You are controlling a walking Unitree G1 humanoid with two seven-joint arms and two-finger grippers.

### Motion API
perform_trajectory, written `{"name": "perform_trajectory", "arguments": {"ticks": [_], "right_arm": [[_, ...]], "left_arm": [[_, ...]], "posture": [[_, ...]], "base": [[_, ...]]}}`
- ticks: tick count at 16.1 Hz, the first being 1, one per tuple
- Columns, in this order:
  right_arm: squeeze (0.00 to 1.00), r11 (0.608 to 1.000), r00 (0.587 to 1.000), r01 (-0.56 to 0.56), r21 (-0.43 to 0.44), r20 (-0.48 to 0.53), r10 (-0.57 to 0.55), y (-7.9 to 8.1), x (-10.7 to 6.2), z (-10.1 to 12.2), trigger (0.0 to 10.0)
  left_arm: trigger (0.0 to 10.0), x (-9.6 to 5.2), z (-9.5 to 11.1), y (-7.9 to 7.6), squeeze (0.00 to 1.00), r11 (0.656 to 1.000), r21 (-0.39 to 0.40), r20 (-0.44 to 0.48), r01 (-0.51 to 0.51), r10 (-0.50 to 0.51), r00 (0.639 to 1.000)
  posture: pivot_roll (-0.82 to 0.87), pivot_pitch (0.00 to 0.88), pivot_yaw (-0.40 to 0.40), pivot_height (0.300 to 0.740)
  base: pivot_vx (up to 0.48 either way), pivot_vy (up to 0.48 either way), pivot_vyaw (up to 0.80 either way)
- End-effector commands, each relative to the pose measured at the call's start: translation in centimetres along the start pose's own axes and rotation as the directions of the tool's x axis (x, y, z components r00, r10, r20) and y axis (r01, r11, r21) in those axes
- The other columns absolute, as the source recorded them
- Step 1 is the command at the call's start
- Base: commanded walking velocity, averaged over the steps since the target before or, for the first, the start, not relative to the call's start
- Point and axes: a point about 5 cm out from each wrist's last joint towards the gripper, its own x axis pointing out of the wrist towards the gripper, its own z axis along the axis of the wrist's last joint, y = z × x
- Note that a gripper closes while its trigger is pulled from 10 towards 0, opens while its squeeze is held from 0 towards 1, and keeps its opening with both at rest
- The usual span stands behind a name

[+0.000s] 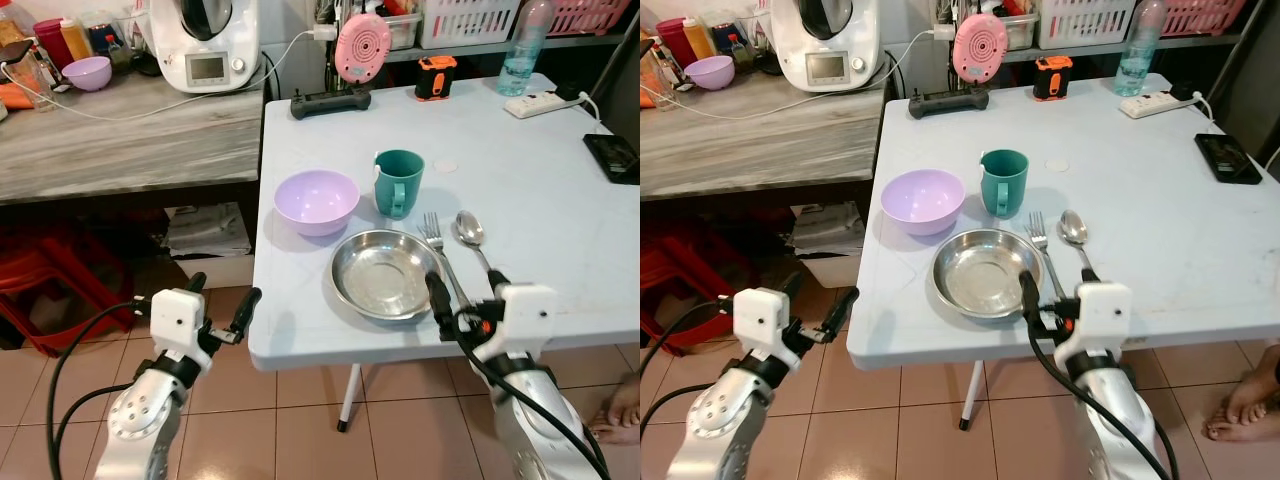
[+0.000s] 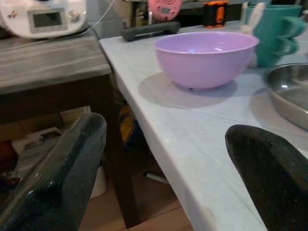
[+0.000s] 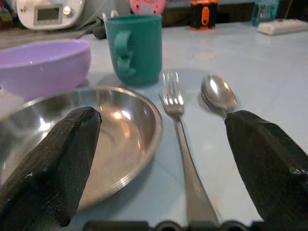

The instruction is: Setting the table

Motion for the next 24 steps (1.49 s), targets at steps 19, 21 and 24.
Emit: {"name": "perform_trajectory", "arguments": {"ticks": [19, 21, 24], "right_arm": [[0.00, 0.964, 0.962, -0.181, 0.196, -0.167, 0.214, -0.4, 2.1, 0.0, 10.0], [0.00, 0.959, 0.960, -0.167, 0.227, -0.182, 0.211, -0.4, 2.3, 0.0, 10.0], [0.00, 0.965, 0.961, -0.142, 0.219, -0.205, 0.187, -0.6, 2.7, -0.2, 10.0]], "left_arm": [[10.0, -1.9, 0.7, 0.0, 0.00, 0.961, 0.031, 0.012, 0.274, -0.275, 0.962], [10.0, -1.8, 0.7, 0.0, 0.00, 0.961, 0.031, 0.014, 0.276, -0.277, 0.961], [10.0, -1.7, 0.6, -0.1, 0.00, 0.961, 0.030, 0.018, 0.275, -0.276, 0.961]], "posture": [[-0.12, 0.082, 0.057, 0.740], [-0.12, 0.081, 0.059, 0.740], [-0.12, 0.079, 0.060, 0.740]], "base": [[0.000, 0.000, 0.00], [0.000, 0.000, 0.00], [0.000, 0.000, 0.00]]}}
